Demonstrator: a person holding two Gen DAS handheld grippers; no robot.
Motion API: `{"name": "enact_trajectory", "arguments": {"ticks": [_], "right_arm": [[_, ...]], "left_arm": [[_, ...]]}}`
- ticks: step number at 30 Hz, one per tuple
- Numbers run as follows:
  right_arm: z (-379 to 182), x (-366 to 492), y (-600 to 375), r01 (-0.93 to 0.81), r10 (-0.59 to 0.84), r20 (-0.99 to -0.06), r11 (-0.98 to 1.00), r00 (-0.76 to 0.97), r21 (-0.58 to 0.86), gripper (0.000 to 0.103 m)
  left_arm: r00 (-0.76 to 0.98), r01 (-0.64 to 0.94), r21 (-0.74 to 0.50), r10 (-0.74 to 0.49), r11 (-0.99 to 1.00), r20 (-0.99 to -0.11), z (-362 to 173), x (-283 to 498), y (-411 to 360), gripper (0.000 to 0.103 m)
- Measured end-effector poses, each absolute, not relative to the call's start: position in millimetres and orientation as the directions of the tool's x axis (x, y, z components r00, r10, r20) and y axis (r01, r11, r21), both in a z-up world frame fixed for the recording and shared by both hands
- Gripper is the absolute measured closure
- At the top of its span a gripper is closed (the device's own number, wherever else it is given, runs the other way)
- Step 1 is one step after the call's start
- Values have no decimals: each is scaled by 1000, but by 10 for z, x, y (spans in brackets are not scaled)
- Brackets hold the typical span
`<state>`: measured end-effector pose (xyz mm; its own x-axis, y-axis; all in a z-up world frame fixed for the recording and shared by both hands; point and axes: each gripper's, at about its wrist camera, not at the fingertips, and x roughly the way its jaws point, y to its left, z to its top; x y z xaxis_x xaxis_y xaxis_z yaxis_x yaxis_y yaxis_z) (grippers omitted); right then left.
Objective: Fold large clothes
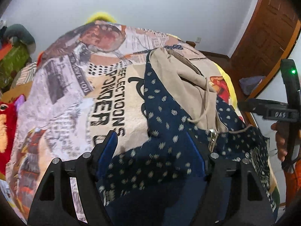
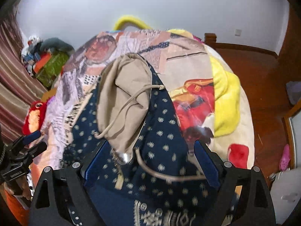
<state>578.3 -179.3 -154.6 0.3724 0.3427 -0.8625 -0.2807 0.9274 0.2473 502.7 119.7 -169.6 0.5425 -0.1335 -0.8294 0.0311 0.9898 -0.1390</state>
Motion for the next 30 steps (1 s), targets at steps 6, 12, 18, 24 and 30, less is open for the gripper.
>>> {"name": "enact_trajectory", "arguments": {"ticks": [6, 12, 18, 24, 30], "right_arm": [[-2009, 6134, -1518, -320, 280, -901, 932, 331, 172, 13], [-2390, 6454, -1574, -203, 356, -900, 928, 250, 311, 13], [-2492, 6437, -1518, -190, 444, -862, 894, 244, 406, 35], [-2296, 6277, -1418, -263, 460, -848, 880, 264, 395, 81], [-2013, 5975, -1421, -329, 481, -827, 862, 291, 385, 88]], "left_arm": [[472, -16, -166, -139, 986, -871, -2104, 5419, 1123, 31], [469, -56, -213, -163, 976, -868, -2286, 5614, 1105, 31], [489, 12, -212, -191, 977, -851, -2196, 5677, 863, 50], [485, 49, -164, -167, 985, -859, -2120, 5587, 768, 97], [509, 108, -179, -209, 978, -835, -1727, 5269, 829, 97]]}}
